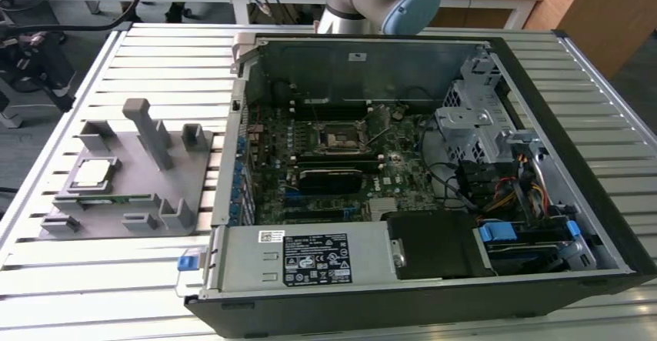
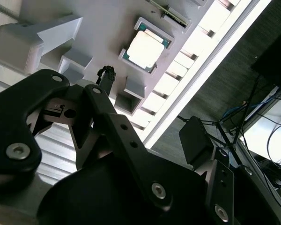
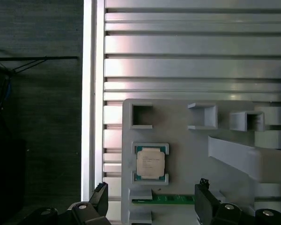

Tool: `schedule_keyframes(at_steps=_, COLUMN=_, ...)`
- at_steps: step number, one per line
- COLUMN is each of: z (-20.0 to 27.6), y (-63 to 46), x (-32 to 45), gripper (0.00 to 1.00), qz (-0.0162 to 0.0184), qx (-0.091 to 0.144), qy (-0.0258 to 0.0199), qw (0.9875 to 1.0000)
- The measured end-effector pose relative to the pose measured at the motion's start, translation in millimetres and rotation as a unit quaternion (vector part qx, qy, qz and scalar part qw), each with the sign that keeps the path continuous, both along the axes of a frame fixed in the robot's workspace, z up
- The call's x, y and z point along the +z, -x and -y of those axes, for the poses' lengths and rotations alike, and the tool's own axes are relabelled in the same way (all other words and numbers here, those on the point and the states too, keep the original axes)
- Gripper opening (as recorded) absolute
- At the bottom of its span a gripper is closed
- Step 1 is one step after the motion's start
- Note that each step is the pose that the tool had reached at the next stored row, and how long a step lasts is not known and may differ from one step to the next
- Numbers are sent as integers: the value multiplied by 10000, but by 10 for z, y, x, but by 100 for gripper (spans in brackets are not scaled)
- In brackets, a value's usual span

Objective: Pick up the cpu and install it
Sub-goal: 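Pick up the cpu and move it towards the insertion slot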

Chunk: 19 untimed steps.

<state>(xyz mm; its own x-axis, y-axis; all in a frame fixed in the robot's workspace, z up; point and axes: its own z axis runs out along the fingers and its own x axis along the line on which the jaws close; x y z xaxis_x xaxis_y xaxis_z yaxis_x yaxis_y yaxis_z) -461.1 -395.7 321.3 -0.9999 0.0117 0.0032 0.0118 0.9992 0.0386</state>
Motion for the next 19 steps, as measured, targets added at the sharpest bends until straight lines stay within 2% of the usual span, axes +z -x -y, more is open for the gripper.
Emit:
schedule_keyframes(at_steps=8, z=0, y=0, x=-65, gripper=82, qz=0, qx=2, qy=0, qw=10000)
schedule_keyframes(at_steps=19, z=1, y=0, x=-214, gripper=82, qz=0, qx=13, qy=3, qw=10000)
